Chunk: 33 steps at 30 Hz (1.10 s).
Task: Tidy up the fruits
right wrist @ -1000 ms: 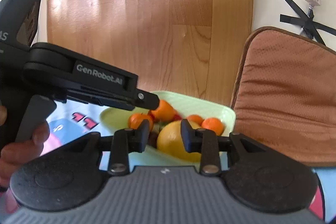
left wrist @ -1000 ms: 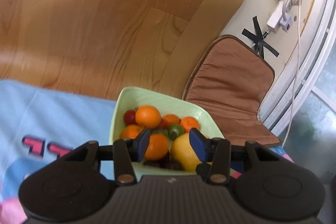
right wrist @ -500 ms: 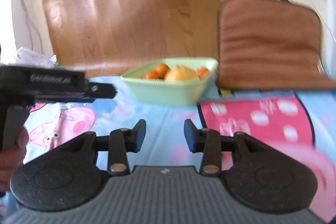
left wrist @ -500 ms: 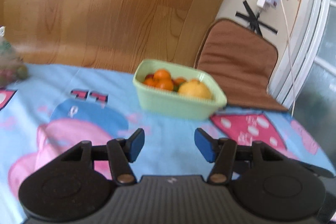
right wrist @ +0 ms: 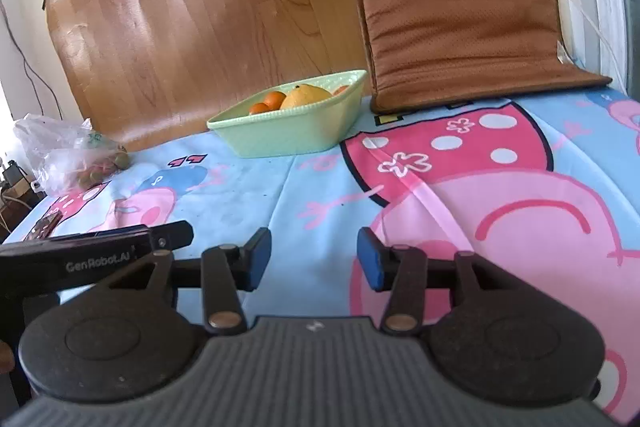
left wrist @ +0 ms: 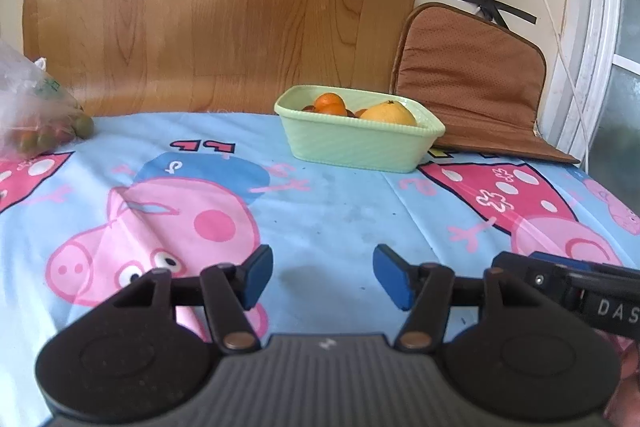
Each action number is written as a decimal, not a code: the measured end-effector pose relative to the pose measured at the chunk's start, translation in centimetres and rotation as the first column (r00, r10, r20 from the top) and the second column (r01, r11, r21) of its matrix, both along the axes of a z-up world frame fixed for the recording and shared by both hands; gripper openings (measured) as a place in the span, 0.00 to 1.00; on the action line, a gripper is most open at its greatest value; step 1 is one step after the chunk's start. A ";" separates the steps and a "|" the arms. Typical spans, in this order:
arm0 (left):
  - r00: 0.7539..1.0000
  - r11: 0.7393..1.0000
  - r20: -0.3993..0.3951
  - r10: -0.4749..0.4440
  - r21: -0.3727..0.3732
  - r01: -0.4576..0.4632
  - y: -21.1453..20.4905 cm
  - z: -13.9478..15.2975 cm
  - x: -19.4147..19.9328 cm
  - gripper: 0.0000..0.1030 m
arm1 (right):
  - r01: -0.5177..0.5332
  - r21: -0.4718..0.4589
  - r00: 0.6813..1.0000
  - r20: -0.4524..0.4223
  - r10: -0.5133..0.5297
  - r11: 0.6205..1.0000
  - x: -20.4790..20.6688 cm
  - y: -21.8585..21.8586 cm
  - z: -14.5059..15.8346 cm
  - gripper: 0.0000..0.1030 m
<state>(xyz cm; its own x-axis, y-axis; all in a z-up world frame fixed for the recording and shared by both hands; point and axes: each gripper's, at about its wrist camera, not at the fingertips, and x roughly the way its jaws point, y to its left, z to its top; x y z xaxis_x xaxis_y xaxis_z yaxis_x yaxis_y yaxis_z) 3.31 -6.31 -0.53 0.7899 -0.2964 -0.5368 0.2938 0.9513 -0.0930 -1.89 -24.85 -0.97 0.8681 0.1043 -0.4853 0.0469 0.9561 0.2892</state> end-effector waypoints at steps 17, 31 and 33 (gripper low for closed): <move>0.998 1.000 0.056 0.023 -0.018 -0.022 0.3 0.4 -0.6 0.79 | -0.007 0.058 1.000 0.007 0.007 0.998 -0.6 -0.9 0.0 0.54; 0.995 0.997 0.076 0.063 0.037 -0.066 -0.3 0.5 -0.8 1.00 | -0.005 0.116 1.000 0.007 0.005 0.993 -0.7 -1.6 0.0 0.59; 0.995 0.996 0.072 0.069 0.045 -0.072 -0.3 0.5 -0.8 1.00 | -0.004 0.114 1.000 0.008 0.003 0.993 -0.8 -1.5 0.0 0.59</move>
<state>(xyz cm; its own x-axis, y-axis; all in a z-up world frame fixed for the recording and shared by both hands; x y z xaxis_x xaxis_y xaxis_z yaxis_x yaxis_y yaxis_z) 2.54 -6.66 -0.05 0.8439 -0.2141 -0.4919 0.2302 0.9727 -0.0283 -2.69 -26.35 -0.94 0.8711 0.1621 -0.4636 0.0407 0.9169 0.3971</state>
